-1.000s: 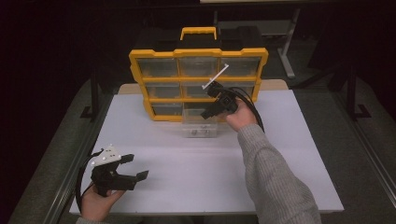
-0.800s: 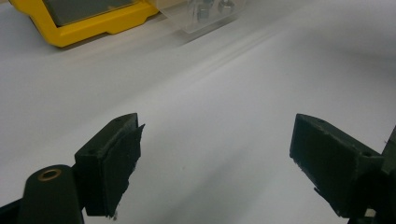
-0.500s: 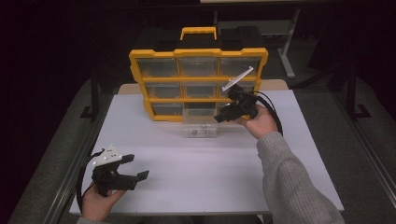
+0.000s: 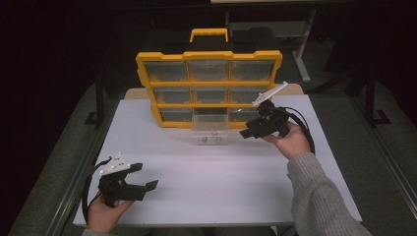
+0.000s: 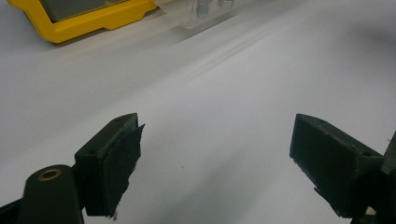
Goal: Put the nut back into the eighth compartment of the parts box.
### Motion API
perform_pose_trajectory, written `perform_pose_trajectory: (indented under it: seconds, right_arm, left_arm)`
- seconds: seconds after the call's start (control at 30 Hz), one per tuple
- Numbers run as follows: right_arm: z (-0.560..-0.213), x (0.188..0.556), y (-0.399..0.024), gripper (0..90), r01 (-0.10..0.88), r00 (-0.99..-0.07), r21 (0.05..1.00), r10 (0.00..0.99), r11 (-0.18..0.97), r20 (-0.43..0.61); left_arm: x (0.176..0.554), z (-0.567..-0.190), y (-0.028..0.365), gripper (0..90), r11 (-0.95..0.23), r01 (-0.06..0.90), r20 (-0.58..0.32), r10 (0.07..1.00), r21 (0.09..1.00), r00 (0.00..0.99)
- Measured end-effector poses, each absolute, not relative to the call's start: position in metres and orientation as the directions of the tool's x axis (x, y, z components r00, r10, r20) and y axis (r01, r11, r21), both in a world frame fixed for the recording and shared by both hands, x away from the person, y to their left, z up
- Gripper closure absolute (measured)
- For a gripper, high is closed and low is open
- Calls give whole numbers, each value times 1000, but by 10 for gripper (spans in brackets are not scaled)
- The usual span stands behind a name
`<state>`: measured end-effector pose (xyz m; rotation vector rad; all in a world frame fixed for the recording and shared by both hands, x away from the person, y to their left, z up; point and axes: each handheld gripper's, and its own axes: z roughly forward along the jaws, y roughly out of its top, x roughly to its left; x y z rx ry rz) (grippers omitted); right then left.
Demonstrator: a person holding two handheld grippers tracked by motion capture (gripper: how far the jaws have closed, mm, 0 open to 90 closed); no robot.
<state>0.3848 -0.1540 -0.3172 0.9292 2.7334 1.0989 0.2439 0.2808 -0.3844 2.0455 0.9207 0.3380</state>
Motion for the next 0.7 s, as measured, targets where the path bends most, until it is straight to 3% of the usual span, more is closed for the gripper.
perform_pose_trajectory:
  seconds: [0.7]
  right_arm:
    - [-336, 359, -197, 384, 549, -764, 666, 626, 506, 155]
  left_arm:
    - [246, -389, 277, 161, -387, 491, -84, 713, 781, 696]
